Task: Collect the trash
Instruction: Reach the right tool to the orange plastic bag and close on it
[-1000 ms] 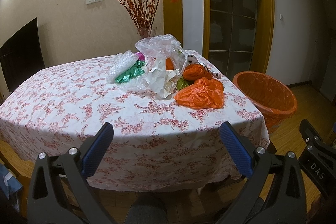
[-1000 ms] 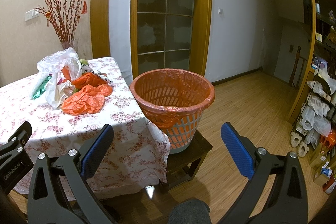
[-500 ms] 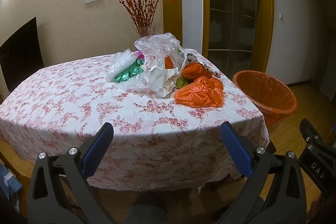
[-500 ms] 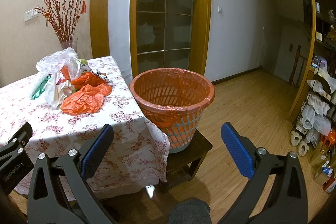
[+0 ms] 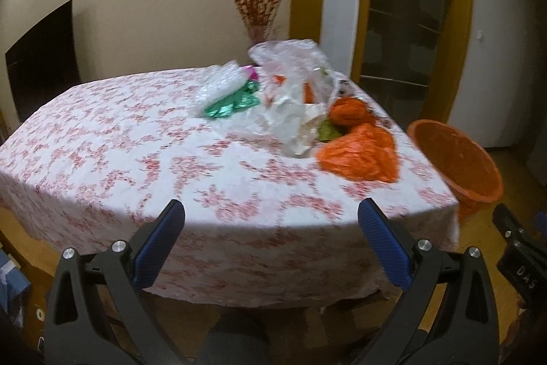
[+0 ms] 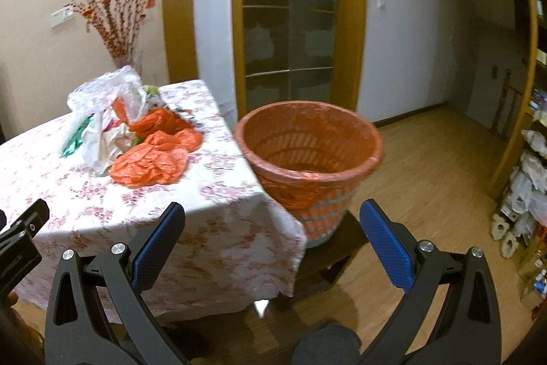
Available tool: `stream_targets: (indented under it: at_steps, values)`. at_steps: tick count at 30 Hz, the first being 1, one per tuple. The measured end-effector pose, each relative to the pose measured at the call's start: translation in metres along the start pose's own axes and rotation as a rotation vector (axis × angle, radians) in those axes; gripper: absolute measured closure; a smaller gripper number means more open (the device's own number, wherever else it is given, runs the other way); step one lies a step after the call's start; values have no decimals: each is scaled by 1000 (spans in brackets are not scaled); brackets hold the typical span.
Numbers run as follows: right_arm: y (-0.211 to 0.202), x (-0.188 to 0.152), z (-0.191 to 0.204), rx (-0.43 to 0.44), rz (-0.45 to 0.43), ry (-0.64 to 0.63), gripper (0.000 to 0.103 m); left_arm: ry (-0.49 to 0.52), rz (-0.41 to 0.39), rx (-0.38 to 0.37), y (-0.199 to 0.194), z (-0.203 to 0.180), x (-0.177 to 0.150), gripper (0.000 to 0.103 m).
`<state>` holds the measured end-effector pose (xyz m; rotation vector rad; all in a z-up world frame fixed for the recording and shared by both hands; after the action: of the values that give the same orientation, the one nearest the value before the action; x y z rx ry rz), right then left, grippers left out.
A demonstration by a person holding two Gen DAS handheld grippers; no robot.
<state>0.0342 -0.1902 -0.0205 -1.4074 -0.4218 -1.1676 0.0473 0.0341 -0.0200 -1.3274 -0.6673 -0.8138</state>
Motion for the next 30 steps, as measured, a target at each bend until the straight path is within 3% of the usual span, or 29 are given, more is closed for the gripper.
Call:
stream_targets:
  at_steps: [6, 13, 23, 26, 30]
  values:
    - [32, 15, 30, 71, 45, -39, 3, -28, 40, 22, 28, 23, 8, 4]
    - [84, 28, 67, 170, 167, -38, 27, -89, 44, 51, 55, 59, 24, 4]
    - [146, 35, 111, 197, 279, -50, 31, -110, 47, 122, 104, 111, 66, 4]
    - [157, 22, 116, 192, 334, -88, 49, -113, 58, 127, 123, 124, 78, 4]
    - [152, 15, 115, 221, 329, -117, 88, -123, 75, 101, 150, 136, 94, 4]
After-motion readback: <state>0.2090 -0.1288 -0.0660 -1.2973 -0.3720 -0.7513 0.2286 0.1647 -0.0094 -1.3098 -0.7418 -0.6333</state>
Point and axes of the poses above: each gripper's, at about its wrist camera, not at the fingertips, and y roughly the way its jaws point, z to its left, x to its top, the point moved 1 cm from there along y, roughly the way its jaws point, and after that the axes turned 11 degrees about y, right-handed, at the moved point
